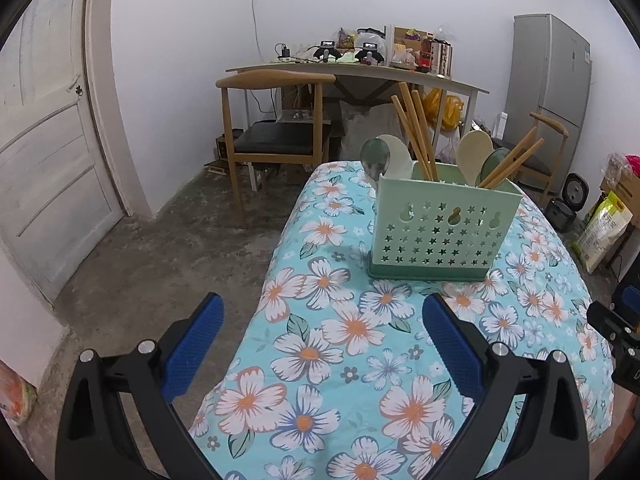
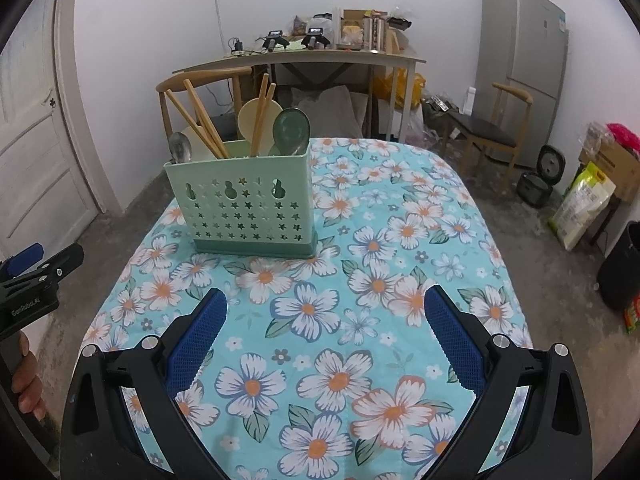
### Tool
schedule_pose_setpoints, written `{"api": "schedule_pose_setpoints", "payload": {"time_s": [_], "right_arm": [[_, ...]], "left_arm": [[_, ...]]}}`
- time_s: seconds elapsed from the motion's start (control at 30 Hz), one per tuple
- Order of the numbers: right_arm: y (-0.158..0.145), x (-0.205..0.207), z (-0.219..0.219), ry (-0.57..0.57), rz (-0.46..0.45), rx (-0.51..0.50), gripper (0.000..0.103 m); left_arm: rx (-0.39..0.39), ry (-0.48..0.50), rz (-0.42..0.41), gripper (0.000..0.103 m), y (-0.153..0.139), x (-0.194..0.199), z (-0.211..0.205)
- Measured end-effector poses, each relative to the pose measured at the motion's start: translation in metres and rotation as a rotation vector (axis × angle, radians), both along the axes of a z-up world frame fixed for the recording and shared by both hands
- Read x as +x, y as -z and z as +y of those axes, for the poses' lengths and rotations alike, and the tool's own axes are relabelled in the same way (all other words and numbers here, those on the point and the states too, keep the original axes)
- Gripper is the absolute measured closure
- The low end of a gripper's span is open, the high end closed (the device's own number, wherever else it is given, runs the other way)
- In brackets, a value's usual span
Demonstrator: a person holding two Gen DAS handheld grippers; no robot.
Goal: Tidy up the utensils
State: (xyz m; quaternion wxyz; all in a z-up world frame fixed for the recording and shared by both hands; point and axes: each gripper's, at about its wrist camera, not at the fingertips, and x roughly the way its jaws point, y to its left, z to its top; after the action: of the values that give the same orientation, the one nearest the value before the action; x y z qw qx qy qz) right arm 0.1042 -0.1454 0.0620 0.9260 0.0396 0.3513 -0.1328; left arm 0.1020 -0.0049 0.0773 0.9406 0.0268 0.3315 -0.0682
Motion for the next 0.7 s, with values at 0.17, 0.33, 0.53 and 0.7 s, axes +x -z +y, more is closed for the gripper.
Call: {"api": "schedule_pose_setpoints", "payload": {"time_s": [0.17, 0.33, 0.53, 0.7], "right_arm": [[0.000, -0.001, -0.002, 0.014, 0.004, 0.003, 0.008], [0.003, 0.000, -0.006, 0.022, 0.012, 0.015, 0.008], [0.003, 0.000, -0.008, 0.029, 0.011, 0.011, 0.008], [0.001, -0.003, -0.015, 0.053, 0.007, 0.012, 0.008]], "left_arm": [[-0.007, 0.002, 0.008, 0.006, 0.001, 0.000, 0.001], [-0.001, 0.004, 0.016, 0.006, 0.002, 0.001, 0.000], [0.010, 0.000, 0.030, 0.006, 0.005, 0.003, 0.000], [0.010, -0.008, 0.037, 0.006, 0.006, 0.004, 0.001]]}}
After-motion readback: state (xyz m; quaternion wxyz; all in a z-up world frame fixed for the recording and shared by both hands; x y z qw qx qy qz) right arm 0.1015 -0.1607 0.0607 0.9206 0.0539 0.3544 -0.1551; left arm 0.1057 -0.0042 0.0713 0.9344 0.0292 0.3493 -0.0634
